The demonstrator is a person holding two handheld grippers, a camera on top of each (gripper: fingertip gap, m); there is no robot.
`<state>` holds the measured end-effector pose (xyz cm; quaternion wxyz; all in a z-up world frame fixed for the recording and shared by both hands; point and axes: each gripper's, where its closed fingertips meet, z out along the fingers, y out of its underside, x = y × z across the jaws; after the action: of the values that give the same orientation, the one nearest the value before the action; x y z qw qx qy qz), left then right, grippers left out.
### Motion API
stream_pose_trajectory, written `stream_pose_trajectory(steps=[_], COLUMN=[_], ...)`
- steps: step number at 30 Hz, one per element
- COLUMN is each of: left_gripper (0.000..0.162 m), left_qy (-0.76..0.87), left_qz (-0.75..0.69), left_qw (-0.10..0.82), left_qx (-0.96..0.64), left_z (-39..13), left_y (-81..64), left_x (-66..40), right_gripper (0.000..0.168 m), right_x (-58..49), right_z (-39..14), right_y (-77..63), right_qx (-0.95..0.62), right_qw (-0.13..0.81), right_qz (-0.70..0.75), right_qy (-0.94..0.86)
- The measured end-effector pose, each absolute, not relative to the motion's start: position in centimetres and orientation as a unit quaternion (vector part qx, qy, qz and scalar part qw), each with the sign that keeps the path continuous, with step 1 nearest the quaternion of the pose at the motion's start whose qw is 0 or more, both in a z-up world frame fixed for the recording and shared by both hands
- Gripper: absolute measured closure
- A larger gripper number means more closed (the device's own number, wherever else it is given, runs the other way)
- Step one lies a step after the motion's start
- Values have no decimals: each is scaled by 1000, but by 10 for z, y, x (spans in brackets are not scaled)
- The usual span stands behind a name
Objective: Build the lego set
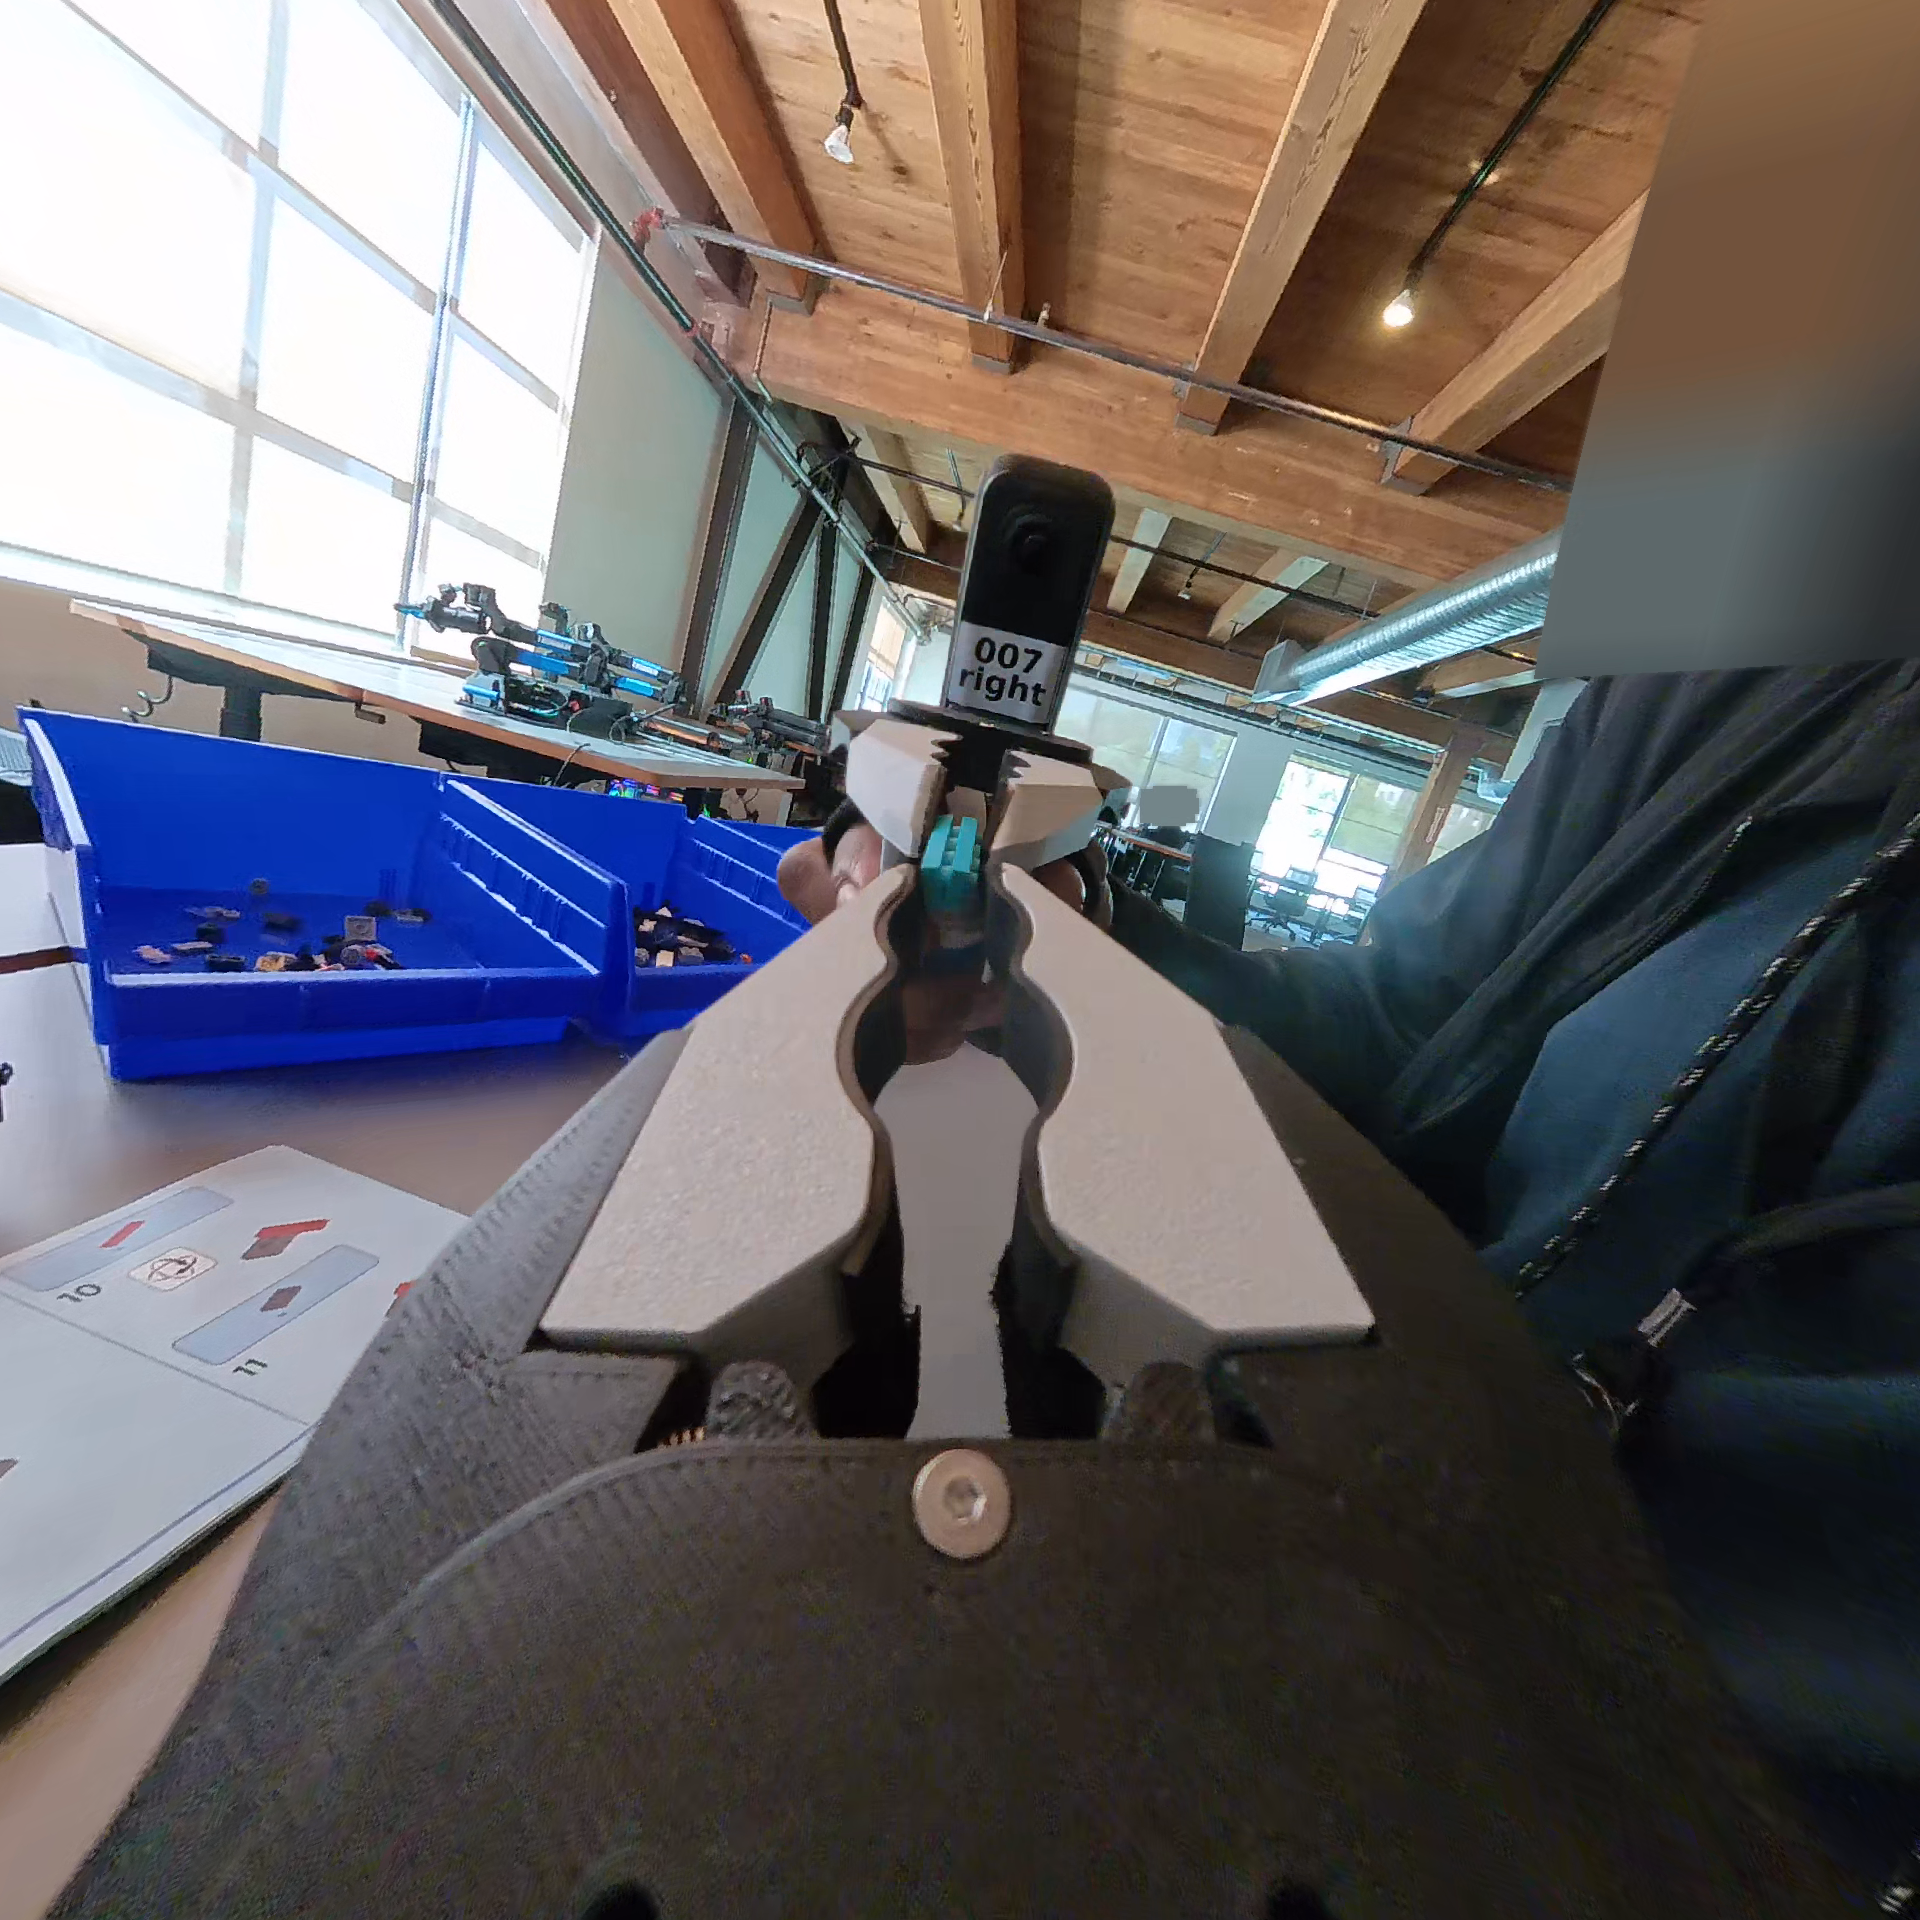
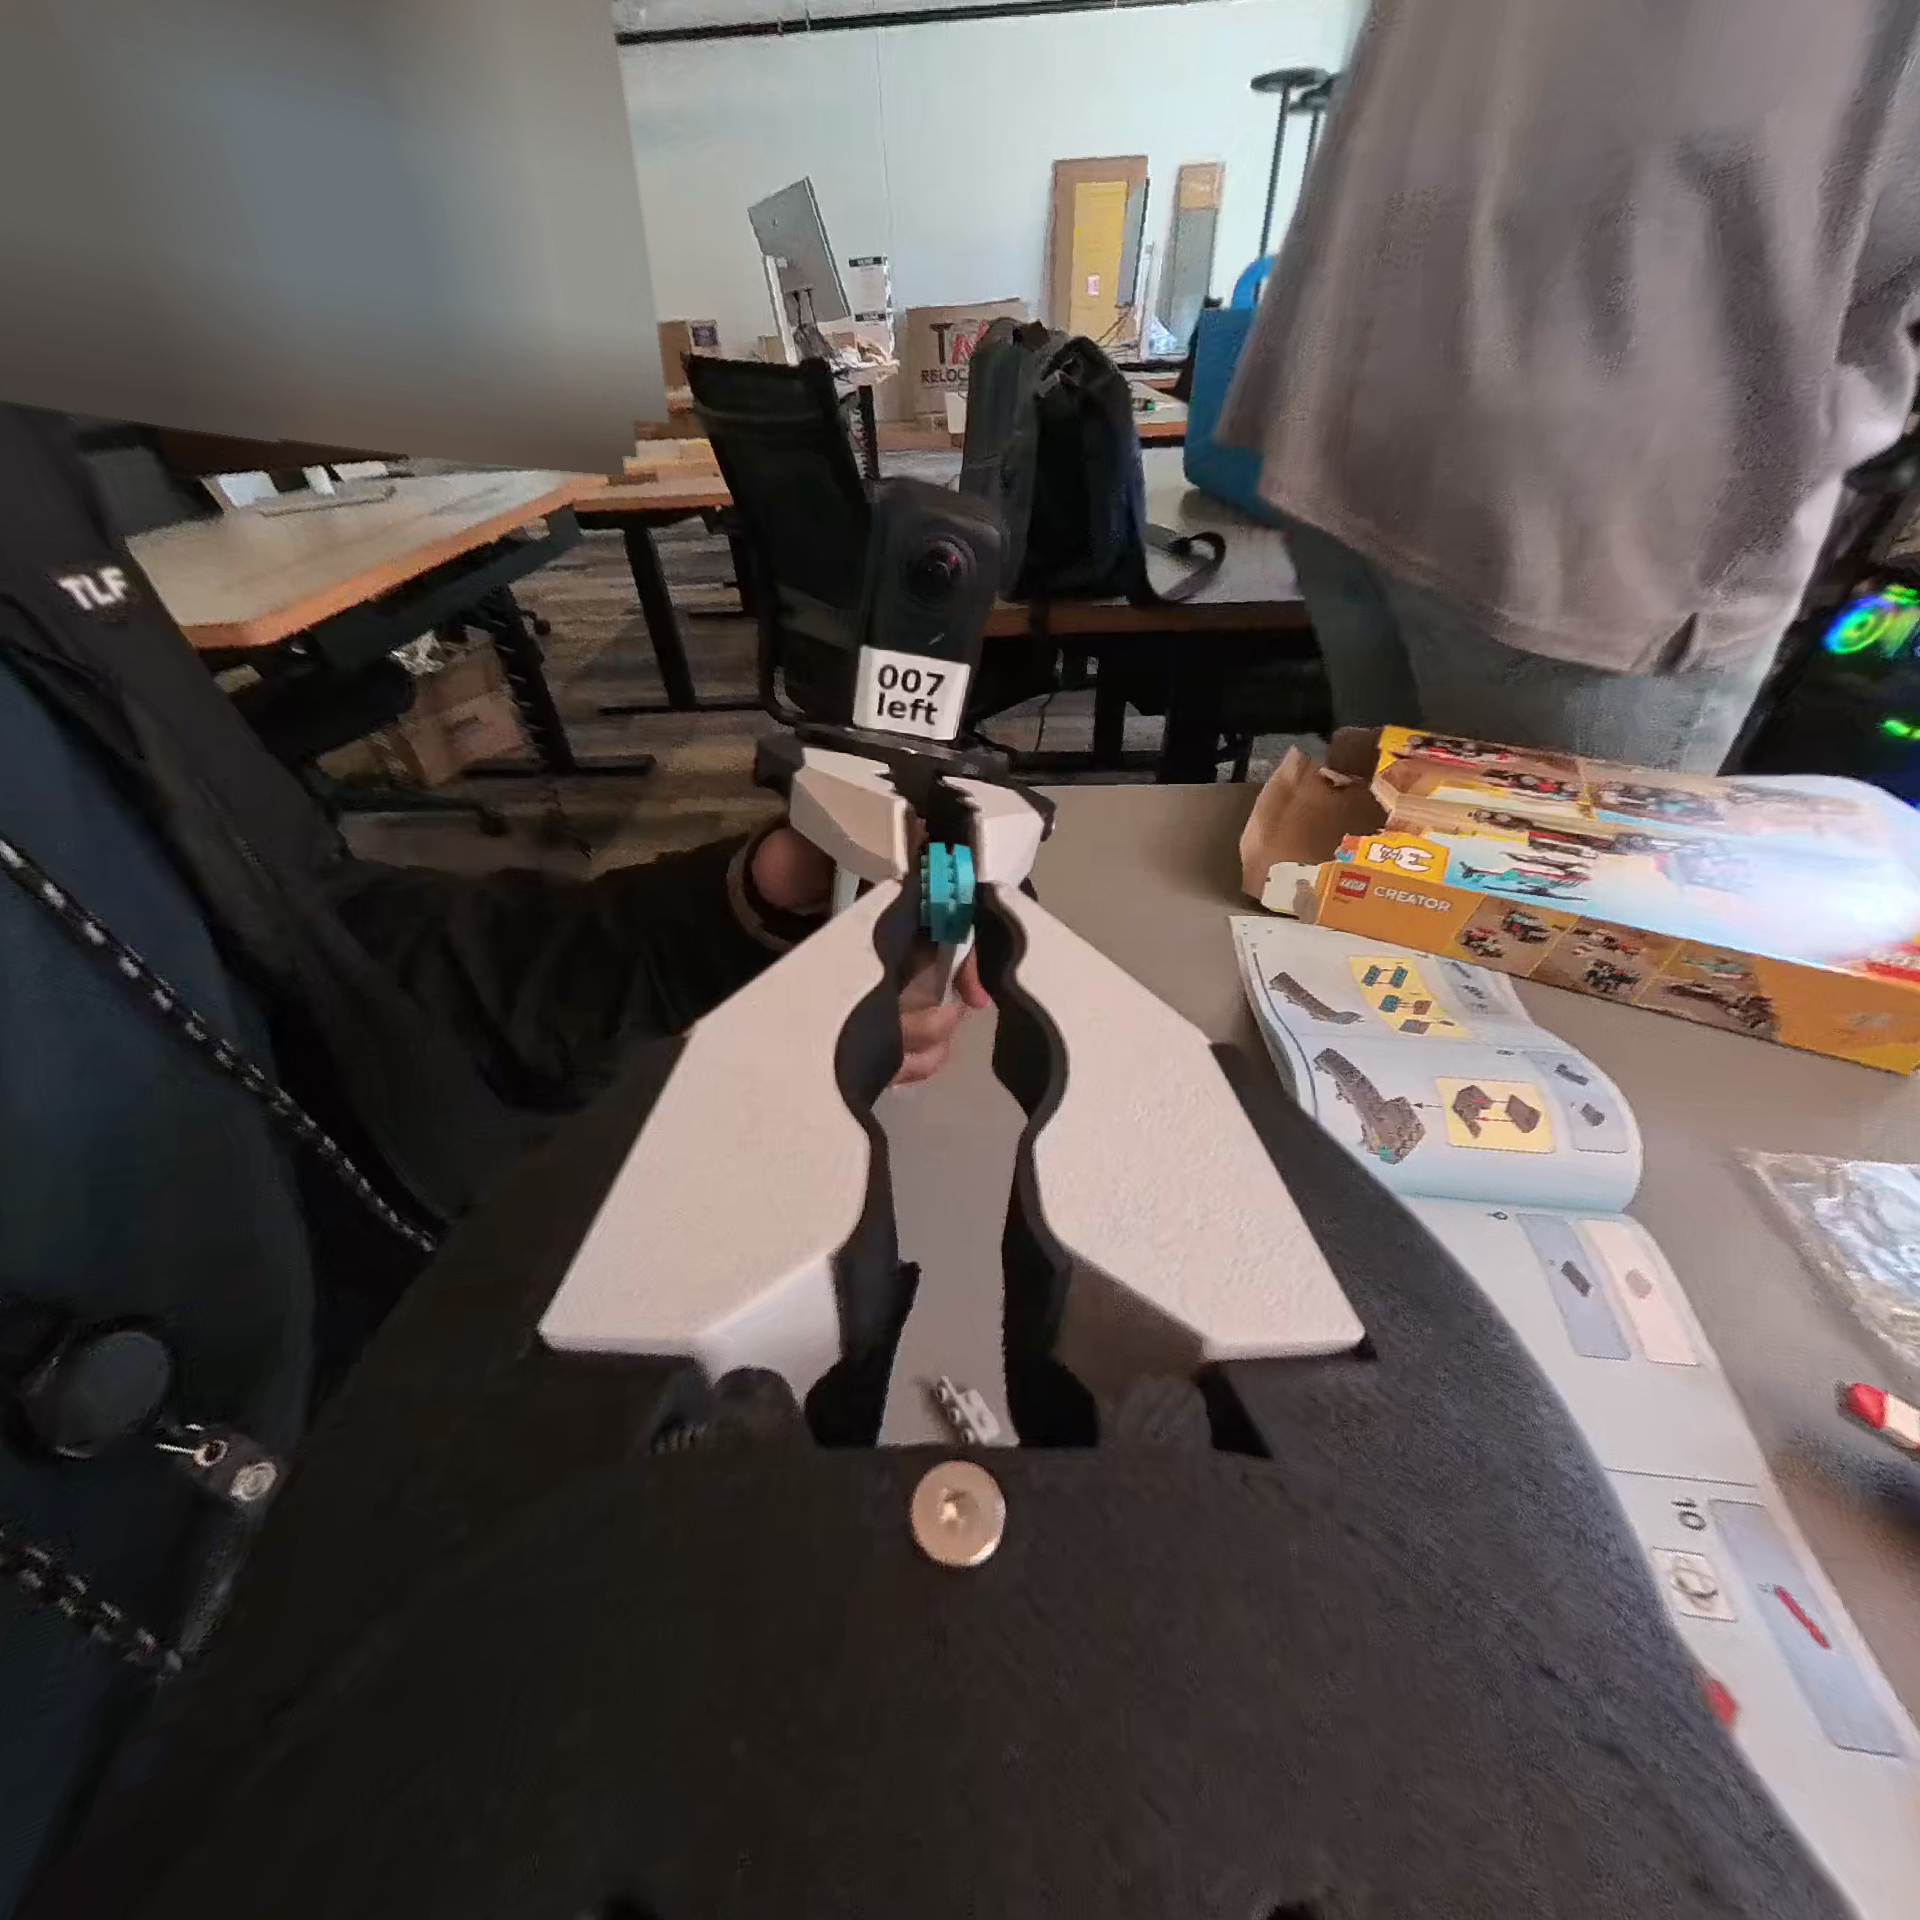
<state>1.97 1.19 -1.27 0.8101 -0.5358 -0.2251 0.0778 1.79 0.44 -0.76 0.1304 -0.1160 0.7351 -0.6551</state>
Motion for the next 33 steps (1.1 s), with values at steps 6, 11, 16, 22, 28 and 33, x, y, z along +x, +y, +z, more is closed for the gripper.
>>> stream_pose_trajectory(steps=[6, 11, 16, 22, 28, 33], left_gripper=[144, 139, 140, 153, 154, 154], left_qy=[-220, -212, -196, -190, -170, -165], left_qz=[72, 70, 67, 79, 93, 95], left_qw=[815, 822, 832, 831, 832, 832], left_qx=[-531, -524, -514, -517, -520, -521], left_z=[-11, -7, -2, -2, 2, 3], left_y=[12, 13, 14, 12, 11, 12], left_x=[22, 24, 29, 30, 34, 36], right_gripper=[158, 158, 158, 158, 157, 157], right_x=[18, 22, 27, 32, 37, 38], right_z=[-1, 2, -3, -2, 1, 2], right_y=[6, 8, 7, 6, 5, 6], right_qx=[-136, -158, -175, -183, -175, -164], right_qw=[91, 73, 59, 66, 88, 106], right_qz=[-657, -651, -638, -640, -651, -656], right_qy=[736, 739, 748, 743, 734, 729])
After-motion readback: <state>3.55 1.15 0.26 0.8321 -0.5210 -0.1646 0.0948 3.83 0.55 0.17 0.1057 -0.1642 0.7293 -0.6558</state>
